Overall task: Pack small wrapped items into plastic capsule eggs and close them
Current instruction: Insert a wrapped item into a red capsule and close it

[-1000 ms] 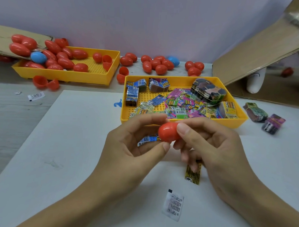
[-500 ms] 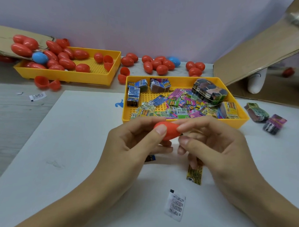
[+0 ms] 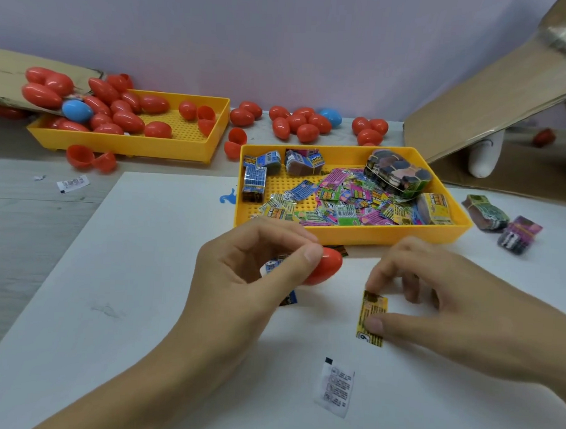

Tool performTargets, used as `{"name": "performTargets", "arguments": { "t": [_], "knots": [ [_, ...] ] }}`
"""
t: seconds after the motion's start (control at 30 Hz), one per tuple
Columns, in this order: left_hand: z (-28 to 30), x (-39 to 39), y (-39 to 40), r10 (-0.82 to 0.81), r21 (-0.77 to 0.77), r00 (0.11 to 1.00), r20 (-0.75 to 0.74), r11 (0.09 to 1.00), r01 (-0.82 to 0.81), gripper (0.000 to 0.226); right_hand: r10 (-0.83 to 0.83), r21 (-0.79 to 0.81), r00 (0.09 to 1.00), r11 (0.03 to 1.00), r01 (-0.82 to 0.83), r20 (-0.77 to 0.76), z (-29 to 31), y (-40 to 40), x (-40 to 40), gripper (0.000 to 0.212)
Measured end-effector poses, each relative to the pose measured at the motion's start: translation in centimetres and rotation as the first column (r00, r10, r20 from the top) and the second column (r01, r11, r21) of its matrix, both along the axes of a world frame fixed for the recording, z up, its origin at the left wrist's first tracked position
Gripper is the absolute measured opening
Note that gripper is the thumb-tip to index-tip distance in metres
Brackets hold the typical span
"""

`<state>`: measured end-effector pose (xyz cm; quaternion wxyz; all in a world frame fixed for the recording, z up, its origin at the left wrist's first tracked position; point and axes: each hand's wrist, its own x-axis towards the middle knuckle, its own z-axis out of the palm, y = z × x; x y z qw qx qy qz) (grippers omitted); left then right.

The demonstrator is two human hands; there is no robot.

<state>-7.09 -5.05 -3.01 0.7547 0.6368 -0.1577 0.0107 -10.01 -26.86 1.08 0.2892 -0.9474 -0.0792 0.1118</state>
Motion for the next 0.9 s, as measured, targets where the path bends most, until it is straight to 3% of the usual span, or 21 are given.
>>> {"name": "performTargets", "arguments": {
  "t": [0.13,0.2,0.3,0.4,0.53,0.6,0.7,0.9],
  "knots": [
    [0.5,-0.2,-0.2,-0.032,0.007,0.999,-0.043,0.999,0.033,0.043,-0.007,0.031,1.0,1.0,0.007,0.002,-0.4,0.0,0.1,0.016],
    [0.5,-0.3,-0.2,-0.046,0.026,0.997,-0.056,0.999,0.048,0.041,-0.071,0.158,0.997,0.985,0.067,0.023,-0.4,0.2,0.3,0.015],
    [0.8,-0.5,-0.3,-0.051,0.095,0.998,-0.025,0.994,0.053,0.024,-0.148,0.562,0.988,0.815,0.142,-0.034,-0.2,0.8,0.6,0.023],
    [0.8,-0.7,-0.4,-0.07,0.073,0.996,-0.053,0.995,0.074,0.018,-0.131,0.761,0.984,0.625,0.175,-0.119,0.0,1.2,0.5,0.04],
    [0.8,-0.6,-0.2,-0.109,0.156,0.994,-0.029,0.981,0.113,0.02,-0.169,0.81,0.972,0.54,0.229,-0.162,0.0,2.1,0.3,0.057],
    [1.0,-0.6,-0.2,-0.175,0.194,0.984,-0.021,0.965,0.176,0.014,-0.187,0.814,0.968,0.528,0.241,-0.166,0.1,2.6,0.2,0.053],
    [1.1,-1.0,-0.6,-0.179,0.278,0.983,0.047,0.947,0.159,0.025,-0.191,0.803,0.971,0.55,0.229,-0.146,0.0,3.2,-0.1,0.043],
    [1.1,-0.7,-0.4,-0.149,0.248,0.989,0.016,0.959,0.14,0.021,-0.225,0.804,0.962,0.537,0.255,-0.156,-0.3,3.9,-0.3,0.038]
  ]
}}
